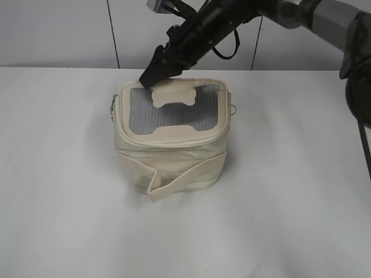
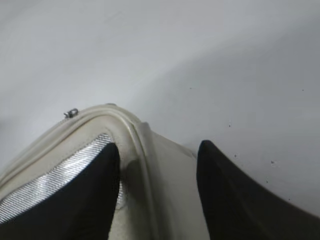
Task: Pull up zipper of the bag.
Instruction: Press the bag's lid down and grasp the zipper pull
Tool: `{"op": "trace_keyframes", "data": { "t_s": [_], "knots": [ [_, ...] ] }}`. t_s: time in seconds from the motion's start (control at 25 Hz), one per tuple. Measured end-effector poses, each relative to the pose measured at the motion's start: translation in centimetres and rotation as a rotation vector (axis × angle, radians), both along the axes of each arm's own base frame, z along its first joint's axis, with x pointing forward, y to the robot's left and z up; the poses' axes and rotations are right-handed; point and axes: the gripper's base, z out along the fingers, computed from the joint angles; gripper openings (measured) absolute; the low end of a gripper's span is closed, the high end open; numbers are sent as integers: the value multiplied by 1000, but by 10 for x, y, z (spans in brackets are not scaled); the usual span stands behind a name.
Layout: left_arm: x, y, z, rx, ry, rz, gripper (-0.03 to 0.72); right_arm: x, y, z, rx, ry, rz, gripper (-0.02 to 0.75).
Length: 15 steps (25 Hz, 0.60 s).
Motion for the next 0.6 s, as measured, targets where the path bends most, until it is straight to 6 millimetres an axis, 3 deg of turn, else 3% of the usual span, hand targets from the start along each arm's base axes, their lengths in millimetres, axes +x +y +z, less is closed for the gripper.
{"op": "trace_keyframes", "data": {
  "t_s": [0.16, 0.2, 0.32, 0.36, 0.6],
  "knots": [
    [15, -2, 11, -6, -29, -4, 210, -2, 2, -3, -38, -5, 1, 381],
    [20, -4, 15, -22, -49, -10, 211, -2, 2, -3, -42, -6, 1, 345],
    [44, -14, 19, -73, -44, -75, 212, -3, 3, -3, -54, -4, 10, 111],
    [53, -19, 19, -88, -29, -112, 212, -4, 3, -3, -55, -2, 11, 79],
    [133, -59, -3, -203, 116, -449, 212, -4, 3, -3, -56, -2, 11, 48]
  ]
}}
